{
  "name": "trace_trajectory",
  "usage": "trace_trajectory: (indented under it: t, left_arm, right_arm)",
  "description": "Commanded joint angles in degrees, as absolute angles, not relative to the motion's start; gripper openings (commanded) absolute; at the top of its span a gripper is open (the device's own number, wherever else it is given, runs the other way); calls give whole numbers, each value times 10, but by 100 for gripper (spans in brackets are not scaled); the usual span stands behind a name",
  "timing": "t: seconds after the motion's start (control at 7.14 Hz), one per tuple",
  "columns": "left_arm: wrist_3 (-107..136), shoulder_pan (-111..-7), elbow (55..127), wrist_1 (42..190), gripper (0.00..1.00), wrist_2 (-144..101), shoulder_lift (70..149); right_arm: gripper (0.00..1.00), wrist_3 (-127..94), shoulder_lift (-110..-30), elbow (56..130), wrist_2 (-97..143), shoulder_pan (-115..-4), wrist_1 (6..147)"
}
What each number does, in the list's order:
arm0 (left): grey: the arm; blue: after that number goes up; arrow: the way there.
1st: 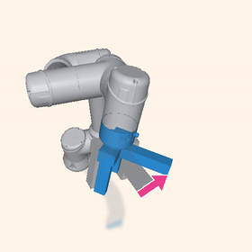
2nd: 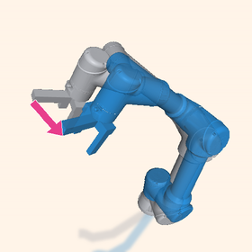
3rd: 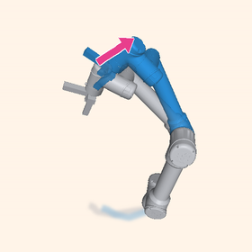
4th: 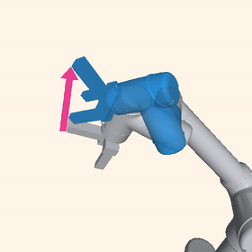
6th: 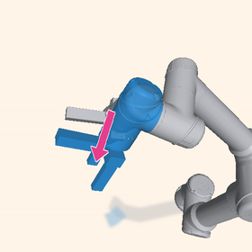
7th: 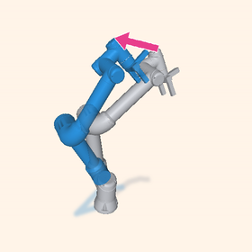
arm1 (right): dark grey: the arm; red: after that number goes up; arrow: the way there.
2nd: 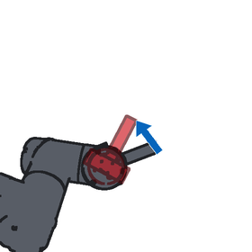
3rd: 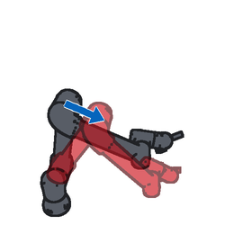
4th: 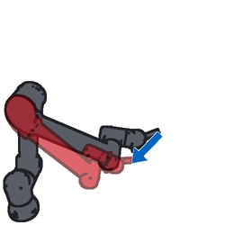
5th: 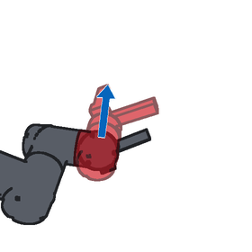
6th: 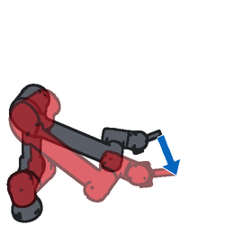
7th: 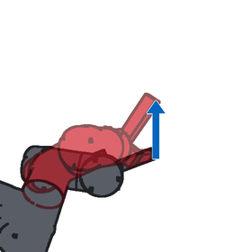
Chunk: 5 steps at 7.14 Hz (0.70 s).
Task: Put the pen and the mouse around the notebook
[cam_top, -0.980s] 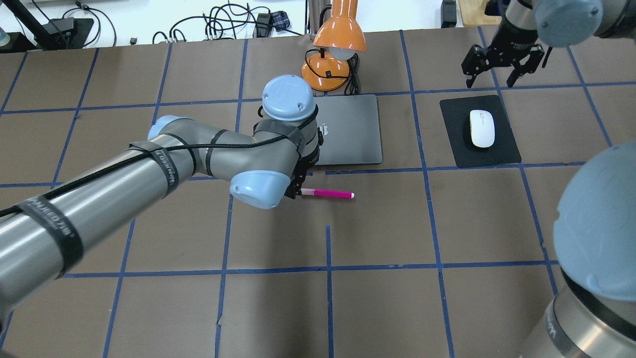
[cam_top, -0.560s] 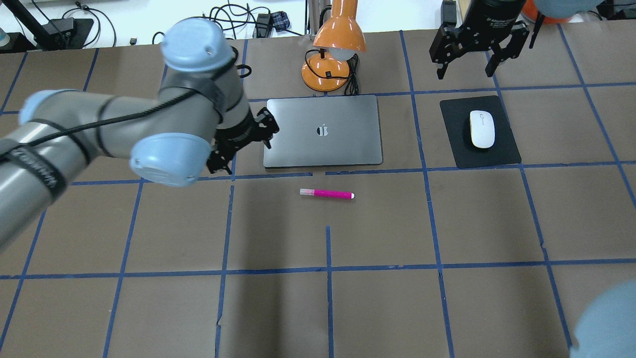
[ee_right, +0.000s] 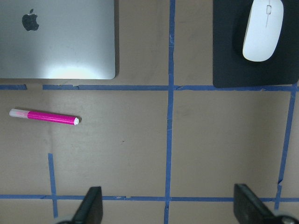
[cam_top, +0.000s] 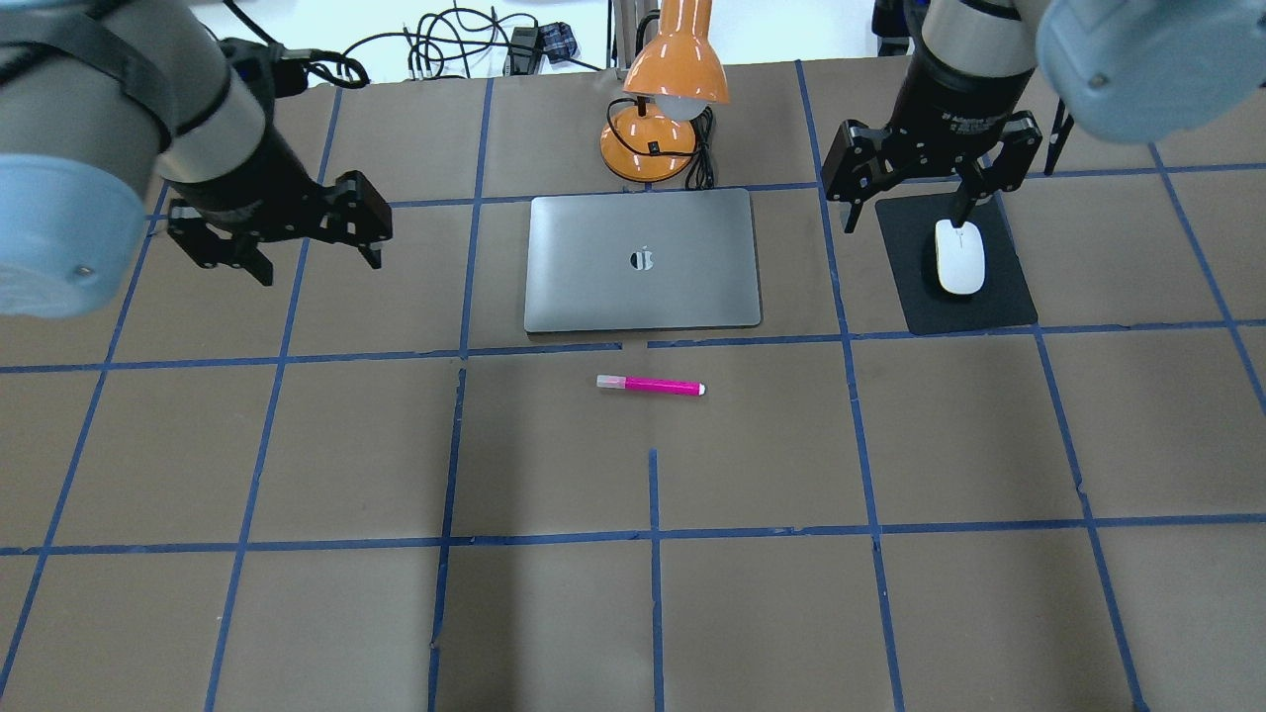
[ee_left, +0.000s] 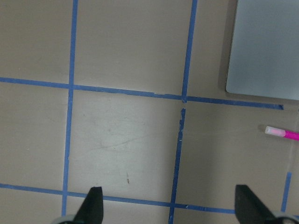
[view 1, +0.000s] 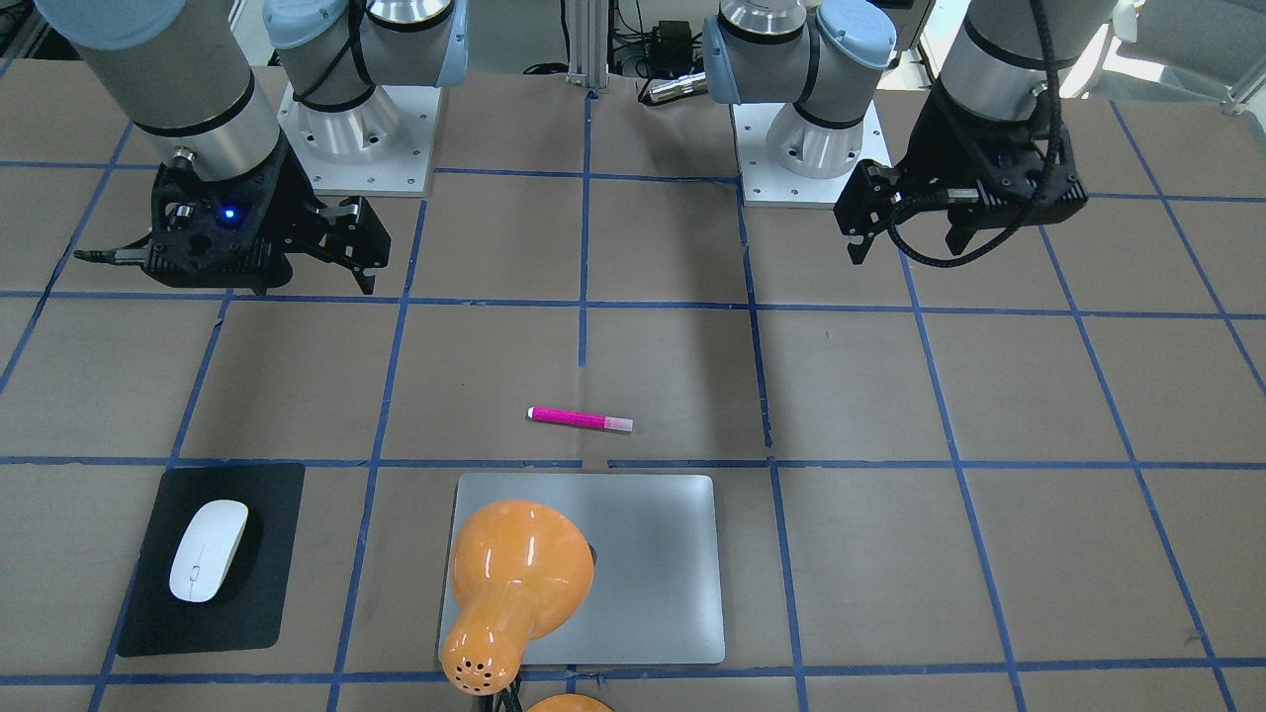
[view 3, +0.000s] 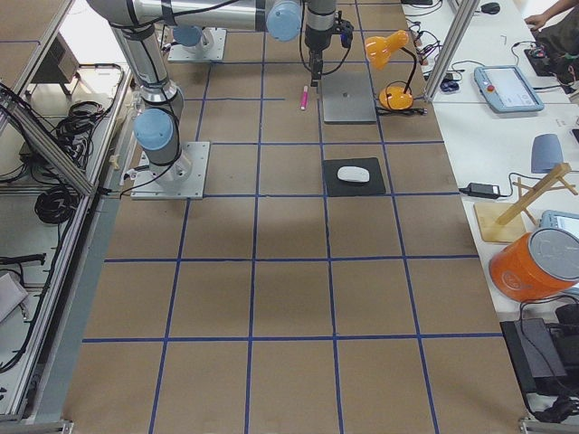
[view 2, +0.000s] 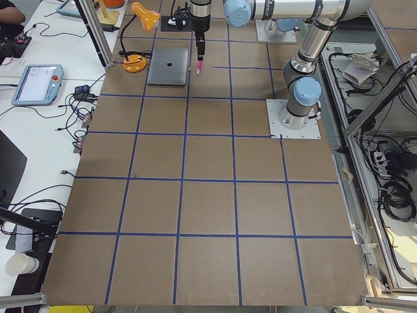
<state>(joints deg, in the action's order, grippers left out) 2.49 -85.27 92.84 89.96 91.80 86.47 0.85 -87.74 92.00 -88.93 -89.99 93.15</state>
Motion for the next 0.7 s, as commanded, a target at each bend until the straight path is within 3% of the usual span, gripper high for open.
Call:
trace_trajectory:
  t: [0.0, 0.28, 0.56]
  left_arm:
    - [41, -850, 923, 912, 100, 915, 870]
    - [44, -851, 922, 911, 100, 912, 874]
    - [44, -851, 922, 911, 100, 914, 873]
  right_arm:
    - [100, 15, -888, 916, -883, -882, 935]
    - [100, 5, -869, 862, -886, -889, 914]
    - [100, -2, -866, 856, -895, -887, 899]
